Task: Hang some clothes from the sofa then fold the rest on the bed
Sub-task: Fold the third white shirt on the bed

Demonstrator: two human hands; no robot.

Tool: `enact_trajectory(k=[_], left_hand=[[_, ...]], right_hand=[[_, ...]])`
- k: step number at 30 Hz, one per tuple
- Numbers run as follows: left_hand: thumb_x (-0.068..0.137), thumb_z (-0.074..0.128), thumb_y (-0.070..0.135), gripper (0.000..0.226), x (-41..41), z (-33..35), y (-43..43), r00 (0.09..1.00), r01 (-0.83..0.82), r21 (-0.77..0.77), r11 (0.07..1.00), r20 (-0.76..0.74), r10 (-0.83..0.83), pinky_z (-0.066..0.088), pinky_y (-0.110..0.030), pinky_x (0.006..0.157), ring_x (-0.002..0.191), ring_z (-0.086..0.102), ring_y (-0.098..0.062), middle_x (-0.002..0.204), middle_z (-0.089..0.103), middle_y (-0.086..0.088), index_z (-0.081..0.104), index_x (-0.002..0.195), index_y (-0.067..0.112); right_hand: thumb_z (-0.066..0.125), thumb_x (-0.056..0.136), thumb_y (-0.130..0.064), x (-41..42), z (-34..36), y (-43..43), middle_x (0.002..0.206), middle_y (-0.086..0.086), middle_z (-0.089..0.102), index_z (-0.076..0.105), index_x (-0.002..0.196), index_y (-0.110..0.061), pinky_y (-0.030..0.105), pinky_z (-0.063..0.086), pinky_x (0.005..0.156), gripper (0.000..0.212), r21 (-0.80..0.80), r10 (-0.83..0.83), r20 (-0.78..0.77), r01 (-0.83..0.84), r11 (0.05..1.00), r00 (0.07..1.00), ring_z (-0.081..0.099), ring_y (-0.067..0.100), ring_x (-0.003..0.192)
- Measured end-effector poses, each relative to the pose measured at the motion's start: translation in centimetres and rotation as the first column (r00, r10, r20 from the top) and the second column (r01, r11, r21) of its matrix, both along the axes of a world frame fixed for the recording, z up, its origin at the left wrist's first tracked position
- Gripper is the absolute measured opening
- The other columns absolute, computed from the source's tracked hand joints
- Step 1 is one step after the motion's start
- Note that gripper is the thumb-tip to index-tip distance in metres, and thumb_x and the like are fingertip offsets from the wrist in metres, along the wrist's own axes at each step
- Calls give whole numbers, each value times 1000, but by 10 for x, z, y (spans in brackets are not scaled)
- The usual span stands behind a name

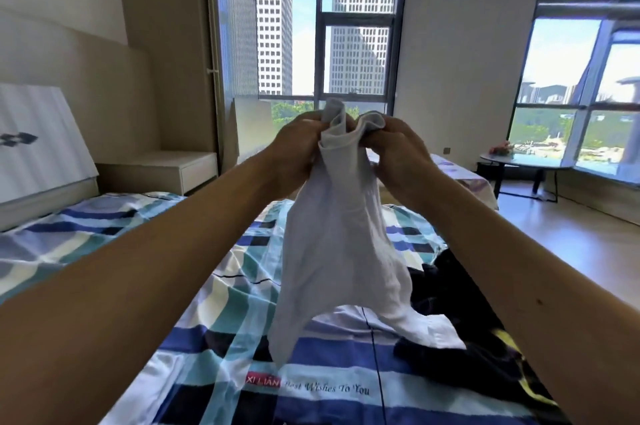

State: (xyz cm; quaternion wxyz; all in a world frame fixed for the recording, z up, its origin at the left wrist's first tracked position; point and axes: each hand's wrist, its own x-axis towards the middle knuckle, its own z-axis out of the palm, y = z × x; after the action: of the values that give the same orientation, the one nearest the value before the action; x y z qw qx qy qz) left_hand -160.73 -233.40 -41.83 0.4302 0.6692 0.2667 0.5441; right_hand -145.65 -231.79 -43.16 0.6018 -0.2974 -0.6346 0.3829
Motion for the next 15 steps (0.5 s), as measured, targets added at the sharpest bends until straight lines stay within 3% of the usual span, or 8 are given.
enact_trajectory(k=[2, 3, 4, 5, 8, 11, 13, 15], left_hand=[[102, 38, -6, 41, 8, 11, 5, 982, -183, 84, 980, -21, 185, 55, -21, 80, 57, 61, 6, 74, 68, -1, 75, 89, 5], [102, 43, -2, 24, 9, 16, 10, 964, -258, 111, 960, -35, 263, 54, -26, 88, 66, 62, 6, 89, 65, -7, 66, 108, -1], [101, 52, 7, 20, 9, 20, 13, 954, -282, 113, 953, -76, 292, 51, -26, 87, 79, 61, 3, 103, 61, -6, 57, 120, 5], [96, 62, 19, 30, 5, 22, 15, 951, -278, 95, 956, -113, 288, 47, -23, 83, 90, 57, 1, 112, 58, -2, 51, 124, 14], [76, 72, 39, 60, -9, 23, 15, 948, -262, 59, 963, -171, 269, 40, -23, 81, 100, 52, -3, 122, 54, 4, 45, 128, 24], [75, 76, 46, 68, -17, 19, 9, 929, -289, 68, 955, -221, 297, 39, -22, 77, 110, 53, -9, 132, 54, -1, 48, 131, 21], [86, 68, 52, 54, -22, 12, 3, 924, -346, 91, 934, -139, 356, 42, -25, 79, 105, 56, -13, 127, 60, -2, 54, 125, 18], [89, 49, 67, 56, -31, 3, -4, 980, -198, 0, 980, 37, 198, 48, -32, 87, 102, 62, -16, 116, 67, -1, 63, 115, 19]], right_hand=[[47, 96, 1, -9, 9, -8, 82, 1, 63, 63, 93, -8, 30, 46, 74, 19, 52, -10, -2, 10, 999, 1000, 59, 14, 86], [48, 97, -2, -12, 13, -11, 81, 0, 64, 63, 91, -8, 32, 47, 76, 17, 55, -8, -22, 9, 998, 1000, 59, 14, 86], [50, 98, -5, -13, 16, -13, 78, -2, 65, 64, 87, -10, 33, 48, 77, 19, 50, 0, -46, 2, 999, 999, 60, 13, 84], [53, 98, -9, -14, 17, -15, 75, -4, 67, 67, 82, -14, 33, 49, 77, 22, 38, 28, -74, -26, 999, 997, 61, 14, 82], [59, 89, -20, -13, 20, -15, 78, 1, 71, 74, 72, -23, 38, 54, 82, 23, 23, 148, -110, -147, 989, 983, 65, 22, 85], [56, 82, -19, -13, 21, -15, 73, 2, 67, 72, 66, -22, 33, 52, 71, 22, 34, 153, -90, -150, 988, 984, 62, 19, 74], [55, 81, -16, -15, 22, -10, 69, 0, 62, 69, 69, -17, 33, 45, 71, 18, 48, 21, -42, -19, 999, 999, 57, 17, 74], [57, 73, -15, -17, 23, -4, 73, 5, 57, 66, 74, -16, 35, 41, 72, 10, 47, -120, -12, 121, 992, 993, 53, 19, 76]])
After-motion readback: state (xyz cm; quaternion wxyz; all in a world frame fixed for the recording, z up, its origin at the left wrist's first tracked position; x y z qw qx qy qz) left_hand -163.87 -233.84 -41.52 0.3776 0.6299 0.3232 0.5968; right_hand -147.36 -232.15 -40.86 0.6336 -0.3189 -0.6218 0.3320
